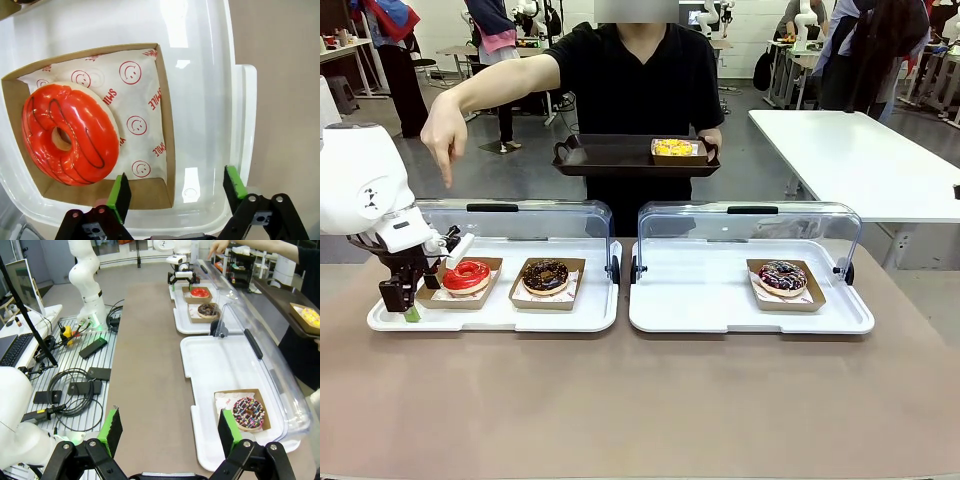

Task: Provide the desired donut to the person.
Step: Pick up and lift the Paper togo box containing the Donut pointed at by the person, then place the picked Paper togo box onto the Handle tray extended by the person.

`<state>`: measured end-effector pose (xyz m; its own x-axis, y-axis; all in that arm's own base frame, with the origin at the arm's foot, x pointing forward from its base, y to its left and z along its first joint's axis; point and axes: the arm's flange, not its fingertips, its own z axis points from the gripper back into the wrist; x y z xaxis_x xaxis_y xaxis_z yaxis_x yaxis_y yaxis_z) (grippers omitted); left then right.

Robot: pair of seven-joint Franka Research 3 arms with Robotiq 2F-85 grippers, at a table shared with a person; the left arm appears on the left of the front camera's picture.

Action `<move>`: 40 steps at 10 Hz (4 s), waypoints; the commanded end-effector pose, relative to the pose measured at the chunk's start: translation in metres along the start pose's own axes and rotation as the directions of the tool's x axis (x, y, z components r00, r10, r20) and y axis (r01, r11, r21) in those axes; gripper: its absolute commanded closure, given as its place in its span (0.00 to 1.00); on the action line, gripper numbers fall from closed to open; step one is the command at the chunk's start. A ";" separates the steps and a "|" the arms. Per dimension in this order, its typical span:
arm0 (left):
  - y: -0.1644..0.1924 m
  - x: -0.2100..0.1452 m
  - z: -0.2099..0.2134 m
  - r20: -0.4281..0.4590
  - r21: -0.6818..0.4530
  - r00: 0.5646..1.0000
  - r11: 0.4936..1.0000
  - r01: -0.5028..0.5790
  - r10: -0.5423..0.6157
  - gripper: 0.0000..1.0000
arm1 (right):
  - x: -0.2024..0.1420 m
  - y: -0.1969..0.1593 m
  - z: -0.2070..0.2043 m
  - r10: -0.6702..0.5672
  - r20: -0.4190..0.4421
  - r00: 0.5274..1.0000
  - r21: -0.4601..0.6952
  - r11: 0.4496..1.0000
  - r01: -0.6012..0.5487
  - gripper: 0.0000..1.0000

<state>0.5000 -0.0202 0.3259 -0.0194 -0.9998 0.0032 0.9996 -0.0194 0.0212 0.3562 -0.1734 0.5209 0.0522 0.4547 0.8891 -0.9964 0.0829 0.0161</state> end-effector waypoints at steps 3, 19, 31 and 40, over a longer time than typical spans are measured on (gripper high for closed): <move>0.003 -0.003 -0.002 -0.005 0.038 1.000 0.999 0.019 -0.019 1.00 | -0.001 0.000 -0.002 0.008 0.019 1.000 -0.001 1.000 -0.008 0.00; -0.107 -0.014 0.124 0.069 -0.057 0.996 0.996 0.067 -0.063 1.00 | -0.001 0.000 -0.002 0.008 0.019 1.000 -0.001 1.000 -0.008 0.00; -0.131 0.015 0.293 -0.046 0.134 0.998 0.990 0.038 -0.032 1.00 | -0.001 0.000 -0.002 0.008 0.019 1.000 -0.001 1.000 -0.008 0.00; -0.138 0.025 0.309 -0.019 0.151 0.999 0.988 0.033 -0.030 1.00 | -0.001 0.000 -0.002 0.008 0.019 1.000 -0.001 1.000 -0.008 0.00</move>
<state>0.3570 -0.0393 0.6294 -0.0537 -0.9984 -0.0176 0.9845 -0.0559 0.1663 0.3562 -0.1737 0.5201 0.0545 0.4544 0.8891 -0.9963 0.0837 0.0182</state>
